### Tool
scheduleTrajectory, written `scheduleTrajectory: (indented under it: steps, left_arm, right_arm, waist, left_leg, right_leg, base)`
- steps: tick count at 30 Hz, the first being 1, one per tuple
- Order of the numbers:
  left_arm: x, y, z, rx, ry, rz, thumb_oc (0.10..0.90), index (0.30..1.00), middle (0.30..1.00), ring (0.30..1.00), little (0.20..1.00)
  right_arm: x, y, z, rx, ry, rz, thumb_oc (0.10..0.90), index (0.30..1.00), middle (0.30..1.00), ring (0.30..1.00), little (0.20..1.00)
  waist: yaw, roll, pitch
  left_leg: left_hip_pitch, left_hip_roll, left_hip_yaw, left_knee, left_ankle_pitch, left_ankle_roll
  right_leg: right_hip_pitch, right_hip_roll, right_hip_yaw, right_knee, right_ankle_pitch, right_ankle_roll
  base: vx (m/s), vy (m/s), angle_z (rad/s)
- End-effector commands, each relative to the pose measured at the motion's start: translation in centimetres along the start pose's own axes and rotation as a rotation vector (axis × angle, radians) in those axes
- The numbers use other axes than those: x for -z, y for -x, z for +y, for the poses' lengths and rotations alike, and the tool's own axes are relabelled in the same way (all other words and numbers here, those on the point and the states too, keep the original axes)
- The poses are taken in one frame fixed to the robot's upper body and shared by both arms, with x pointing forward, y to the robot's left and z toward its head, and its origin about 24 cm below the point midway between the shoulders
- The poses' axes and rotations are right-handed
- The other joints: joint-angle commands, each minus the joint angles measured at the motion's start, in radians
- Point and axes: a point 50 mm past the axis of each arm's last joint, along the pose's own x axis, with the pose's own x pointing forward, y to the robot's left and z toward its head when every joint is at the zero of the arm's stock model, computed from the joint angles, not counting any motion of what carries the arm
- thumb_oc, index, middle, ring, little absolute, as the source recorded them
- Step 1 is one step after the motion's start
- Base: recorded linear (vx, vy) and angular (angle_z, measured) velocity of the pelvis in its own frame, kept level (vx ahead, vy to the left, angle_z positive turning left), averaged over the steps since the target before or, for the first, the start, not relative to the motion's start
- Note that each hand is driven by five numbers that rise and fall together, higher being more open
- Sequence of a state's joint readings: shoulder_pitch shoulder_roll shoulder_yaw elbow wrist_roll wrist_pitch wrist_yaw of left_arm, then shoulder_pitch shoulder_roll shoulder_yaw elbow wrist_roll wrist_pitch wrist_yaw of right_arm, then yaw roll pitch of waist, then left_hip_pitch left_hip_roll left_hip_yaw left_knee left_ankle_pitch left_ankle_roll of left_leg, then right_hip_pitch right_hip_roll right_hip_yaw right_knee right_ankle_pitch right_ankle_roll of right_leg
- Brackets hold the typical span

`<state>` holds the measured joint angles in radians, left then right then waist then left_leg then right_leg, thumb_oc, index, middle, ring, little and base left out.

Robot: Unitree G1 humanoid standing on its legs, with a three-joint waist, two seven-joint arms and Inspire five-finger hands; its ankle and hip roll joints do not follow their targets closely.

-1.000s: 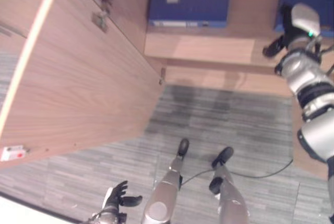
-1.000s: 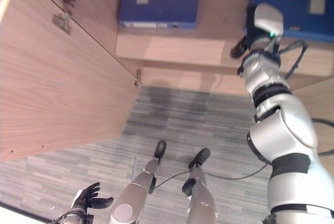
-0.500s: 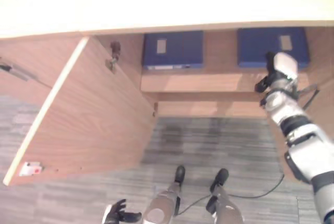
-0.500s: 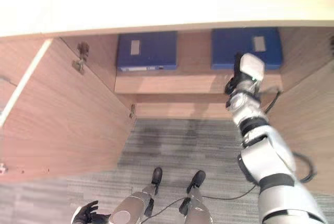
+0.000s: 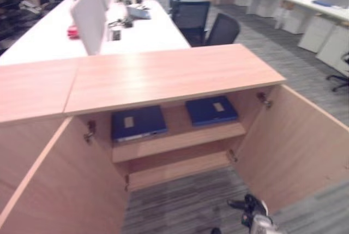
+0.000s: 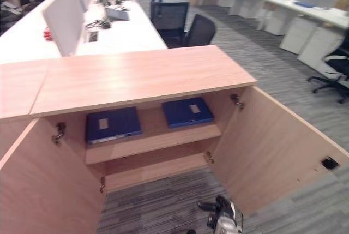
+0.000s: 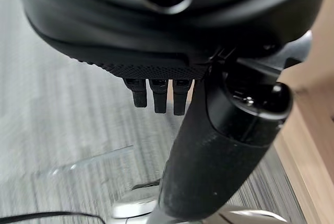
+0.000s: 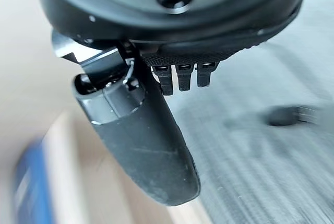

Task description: Put the empty folder in the office cabinet

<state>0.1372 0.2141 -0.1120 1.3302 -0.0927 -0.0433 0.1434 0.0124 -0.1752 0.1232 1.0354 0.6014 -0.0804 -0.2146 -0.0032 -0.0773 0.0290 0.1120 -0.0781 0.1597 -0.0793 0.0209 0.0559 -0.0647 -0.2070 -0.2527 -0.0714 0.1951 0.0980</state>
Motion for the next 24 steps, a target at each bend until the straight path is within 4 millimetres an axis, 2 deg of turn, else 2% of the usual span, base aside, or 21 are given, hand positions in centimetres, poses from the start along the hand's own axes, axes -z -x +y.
scheduleTrajectory:
  steps: [1, 2, 3, 4, 7, 9, 13, 15, 16, 17, 18, 19, 21, 22, 23, 24]
  left_arm:
    - [0.1, 0.2, -1.9, 0.067, -0.048, 0.006, 0.8, 0.9, 0.9, 0.9, 0.9]
    - [0.2, 0.3, -2.2, 0.081, -0.064, 0.011, 0.8, 0.9, 0.9, 0.9, 0.9]
    - [0.2, 0.3, -2.2, 0.081, -0.064, 0.011, 0.8, 0.9, 0.9, 0.9, 0.9]
    - [0.3, 0.3, -2.5, 0.093, -0.087, 0.015, 0.8, 0.9, 0.9, 0.9, 0.9]
    - [0.2, 0.3, -2.8, 0.102, -0.109, 0.009, 0.8, 0.9, 0.9, 0.9, 0.9]
    - [-0.8, 0.3, -3.2, 0.122, -0.164, -0.028, 0.8, 0.9, 0.9, 0.9, 0.9]
    - [-1.7, 0.2, -3.2, 0.118, -0.172, -0.053, 0.8, 0.9, 0.9, 0.9, 0.9]
    - [-2.9, 0.1, -3.2, 0.115, -0.176, -0.08, 0.8, 0.9, 0.9, 0.9, 0.9]
    - [-3.1, 0.1, -3.2, 0.114, -0.179, -0.086, 0.8, 0.9, 0.9, 0.9, 0.9]
    - [-3.4, 0.0, -3.0, 0.109, -0.181, -0.092, 0.8, 0.9, 0.9, 0.9, 0.9]
    - [-3.2, 0.0, -2.4, 0.094, -0.17, -0.081, 0.8, 0.9, 0.9, 0.9, 0.9]
    - [-3.0, -0.1, -2.2, 0.087, -0.158, -0.074, 0.8, 0.9, 0.9, 0.9, 0.9]
    - [-2.6, -0.2, -1.3, 0.058, -0.107, -0.047, 0.8, 0.9, 0.9, 0.9, 0.9]
    - [-2.6, -0.2, -1.3, 0.057, -0.106, -0.048, 0.8, 0.9, 0.9, 0.9, 0.9]
    - [-2.5, -0.2, -1.2, 0.054, -0.096, -0.041, 0.8, 0.9, 0.9, 0.9, 0.9]
    - [-2.5, -0.2, -1.2, 0.054, -0.09, -0.041, 0.8, 0.9, 0.9, 0.9, 0.9]
  right_arm:
    - [-8.8, -0.9, 2.2, -0.083, -0.088, -0.272, 0.8, 0.9, 0.9, 0.9, 0.9]
    - [-6.8, -1.0, 1.3, -0.042, -0.106, -0.208, 0.8, 0.9, 0.9, 0.9, 0.9]
    - [-6.8, -1.0, 1.3, -0.042, -0.106, -0.208, 0.8, 0.9, 0.9, 0.9, 0.9]
    - [-5.2, -1.0, 0.3, -0.003, -0.165, -0.157, 0.8, 0.9, 0.9, 0.9, 0.9]
    - [-4.1, -0.9, -0.2, 0.015, -0.187, -0.132, 0.8, 0.9, 0.9, 0.9, 0.9]
    - [-3.7, -0.8, -0.7, 0.035, -0.198, -0.124, 0.8, 0.9, 0.9, 0.9, 0.9]
    - [-4.3, -0.8, -0.9, 0.044, -0.217, -0.149, 0.8, 0.9, 0.9, 0.9, 0.9]
    - [-5.0, -0.8, -2.3, 0.092, -0.261, -0.175, 0.8, 0.9, 0.9, 0.9, 0.9]
    - [-5.3, -0.9, -3.0, 0.115, -0.266, -0.182, 0.8, 0.9, 0.9, 0.9, 0.9]
    - [-6.0, -1.0, -4.2, 0.165, -0.259, -0.193, 0.8, 0.9, 0.9, 0.9, 0.9]
    - [-7.0, -1.0, -5.6, 0.218, -0.222, -0.207, 0.8, 0.9, 0.9, 0.9, 0.9]
    - [-7.7, -1.0, -6.1, 0.23, -0.212, -0.224, 0.8, 0.9, 0.9, 0.9, 0.9]
    - [-11.8, -0.6, -8.0, 0.27, -0.129, -0.344, 0.8, 0.9, 0.9, 0.9, 0.9]
    - [-11.8, -0.6, -7.9, 0.269, -0.129, -0.344, 0.8, 0.9, 0.9, 0.9, 0.9]
    - [-14.5, 0.0, -8.7, 0.282, -0.084, -0.432, 0.8, 0.9, 0.9, 0.9, 0.9]
    - [-15.6, 0.3, -9.0, 0.289, -0.066, -0.469, 0.8, 0.9, 0.9, 0.9, 0.9]
  waist:
    - [0.01, 0.031, 0.006]
    - [-0.007, 0.03, 0.006]
    - [-0.005, 0.03, 0.006]
    - [-0.027, 0.026, 0.006]
    - [-0.04, 0.023, 0.007]
    - [-0.073, 0.018, 0.026]
    - [-0.082, 0.025, 0.045]
    - [-0.104, 0.041, 0.053]
    - [-0.108, 0.043, 0.046]
    - [-0.113, 0.033, 0.024]
    - [-0.11, 0.02, 0.003]
    - [-0.106, 0.016, -0.004]
    - [-0.092, 0.005, -0.013]
    - [-0.091, 0.003, -0.016]
    - [-0.09, 0.001, -0.018]
    - [-0.088, 0.002, -0.019]
  left_leg:
    - [-0.029, -0.002, -0.084, -0.007, -0.072, -0.012]
    - [-0.019, 0.002, -0.06, -0.008, -0.076, -0.01]
    - [-0.018, 0.002, -0.058, -0.008, -0.077, -0.01]
    - [-0.015, 0.008, -0.03, -0.008, -0.079, -0.01]
    - [-0.014, 0.013, -0.006, -0.008, -0.081, -0.01]
    - [-0.007, 0.023, 0.037, -0.008, -0.086, -0.007]
    - [0.001, 0.039, 0.067, -0.008, -0.09, -0.008]
    - [0.005, 0.064, 0.081, -0.008, -0.095, -0.013]
    - [0.002, 0.066, 0.083, -0.008, -0.096, -0.014]
    - [-0.005, 0.062, 0.089, -0.008, -0.094, -0.017]
    - [0.008, 0.059, 0.089, -0.008, -0.104, -0.02]
    - [0.015, 0.059, 0.092, -0.007, -0.106, -0.022]
    - [0.034, 0.083, 0.087, -0.003, -0.11, -0.036]
    - [0.03, 0.082, 0.088, -0.004, -0.105, -0.037]
    - [0.03, 0.094, 0.08, 0.0, -0.105, -0.043]
    - [0.029, 0.099, 0.075, 0.002, -0.105, -0.046]
  right_leg:
    - [-0.02, -0.007, 0.022, 0.049, -0.028, 0.077]
    - [-0.026, 0.001, 0.042, 0.043, -0.02, 0.078]
    - [-0.026, 0.002, 0.044, 0.043, -0.019, 0.078]
    - [-0.033, 0.015, 0.065, 0.033, -0.01, 0.078]
    - [-0.044, 0.025, 0.08, 0.029, -0.003, 0.079]
    - [-0.068, 0.027, 0.088, 0.055, 0.002, 0.087]
    - [-0.08, 0.003, 0.066, 0.092, -0.008, 0.094]
    - [-0.06, -0.051, 0.087, 0.123, -0.028, 0.094]
    - [-0.055, -0.066, 0.098, 0.12, -0.024, 0.097]
    - [-0.044, -0.076, 0.117, 0.09, -0.007, 0.105]
    - [-0.02, -0.053, 0.13, 0.046, -0.014, 0.109]
    - [-0.014, -0.043, 0.13, 0.034, -0.016, 0.111]
    - [0.009, -0.001, 0.139, 0.01, -0.03, 0.099]
    - [0.003, -0.002, 0.141, 0.01, -0.027, 0.098]
    - [0.008, 0.012, 0.143, 0.015, -0.041, 0.09]
    - [0.011, 0.017, 0.143, 0.016, -0.049, 0.086]
  base:
    - [0.0, 0.037, -0.45]
    - [0.0, 0.037, -0.49]
    - [-0.01, 0.035, -0.63]
    - [-0.01, 0.015, -0.49]
    - [-0.01, 0.011, -0.34]
    - [-0.04, -0.003, -0.54]
    - [-0.05, -0.051, -0.63]
    - [-0.02, -0.067, -0.52]
    - [0.05, -0.098, -0.19]
    - [0.16, -0.143, -0.02]
    - [0.2, -0.162, -0.24]
    - [0.23, -0.201, -0.06]
    - [0.17, -0.216, -0.19]
    - [0.12, -0.194, -0.28]
    - [0.06, -0.144, -0.19]
    - [0.11, -0.225, -0.15]
